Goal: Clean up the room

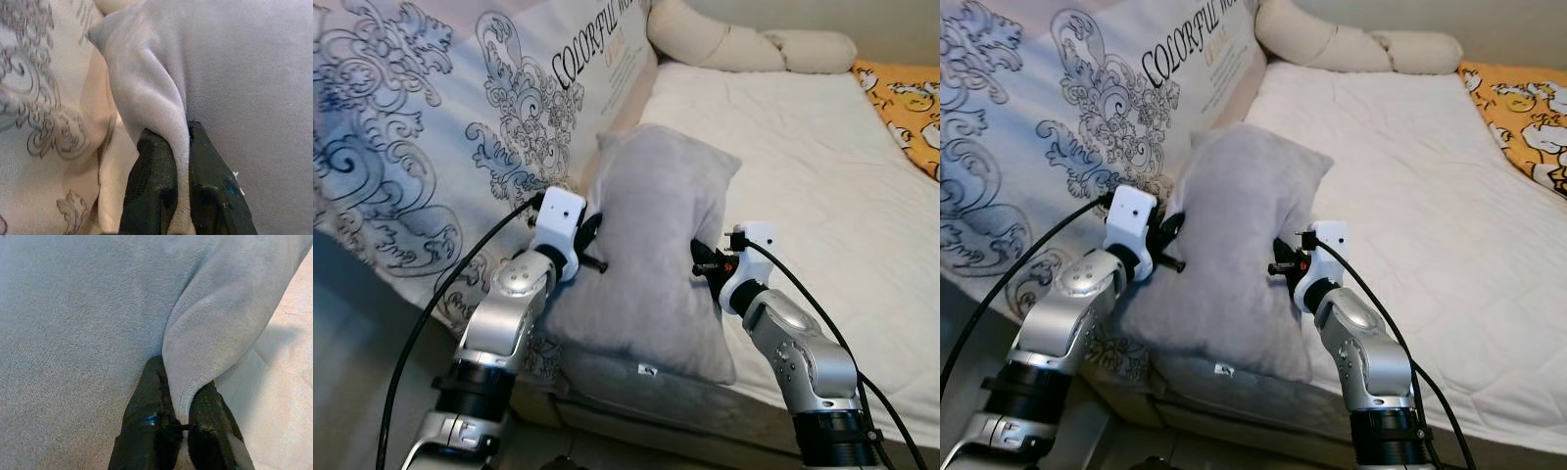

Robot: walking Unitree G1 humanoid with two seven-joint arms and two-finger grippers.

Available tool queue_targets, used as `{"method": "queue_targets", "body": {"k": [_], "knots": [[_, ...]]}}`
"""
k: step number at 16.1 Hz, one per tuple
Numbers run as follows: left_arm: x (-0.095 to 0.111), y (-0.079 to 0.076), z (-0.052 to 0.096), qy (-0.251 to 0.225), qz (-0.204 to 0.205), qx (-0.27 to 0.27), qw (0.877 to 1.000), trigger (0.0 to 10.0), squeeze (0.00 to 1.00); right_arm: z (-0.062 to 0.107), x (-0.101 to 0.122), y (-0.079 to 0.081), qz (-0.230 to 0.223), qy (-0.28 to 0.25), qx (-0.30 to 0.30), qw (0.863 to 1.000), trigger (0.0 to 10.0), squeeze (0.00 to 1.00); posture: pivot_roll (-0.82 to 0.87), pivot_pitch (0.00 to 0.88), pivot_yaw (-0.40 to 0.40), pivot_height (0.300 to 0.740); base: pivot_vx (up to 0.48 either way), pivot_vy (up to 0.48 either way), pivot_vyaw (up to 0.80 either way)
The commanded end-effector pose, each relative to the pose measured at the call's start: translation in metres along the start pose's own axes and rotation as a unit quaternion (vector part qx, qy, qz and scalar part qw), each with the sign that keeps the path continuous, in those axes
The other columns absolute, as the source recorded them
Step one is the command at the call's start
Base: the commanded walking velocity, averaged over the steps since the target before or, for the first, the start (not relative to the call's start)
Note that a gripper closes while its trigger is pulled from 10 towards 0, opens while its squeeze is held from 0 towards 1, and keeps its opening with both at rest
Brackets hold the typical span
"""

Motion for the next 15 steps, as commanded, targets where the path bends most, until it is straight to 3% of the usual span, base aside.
{"method": "queue_targets", "body": {"k": [1,15], "knots": [[0.0132,-0.0003,-0.0045,-0.023,-0.016,-0.009,1.0,10.0,0.0,-0.0041,0.0096,0.0042,0.005,-0.017,0.005,1.0,10.0,0.0,-0.07,0.0,0.024,0.74,0.0,0.0,0.0],[0.0114,-0.001,-0.0044,-0.029,-0.002,0.004,1.0,10.0,0.0,-0.0048,0.0114,0.004,0.006,-0.025,0.006,1.0,10.0,0.0,-0.07,0.0,0.02,0.74,0.0,0.0,0.0]]}}
Point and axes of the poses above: a point about 5 cm out from each wrist's last joint towards the gripper, its own z axis pointing back from the gripper into the wrist, its own x axis along the axis of the wrist's last joint, y = z × x, the point moved 2 cm from there along -z, pointing out of the wrist towards the gripper, and after that the axes turned 10 degrees about -z, right-handed, at the moved point
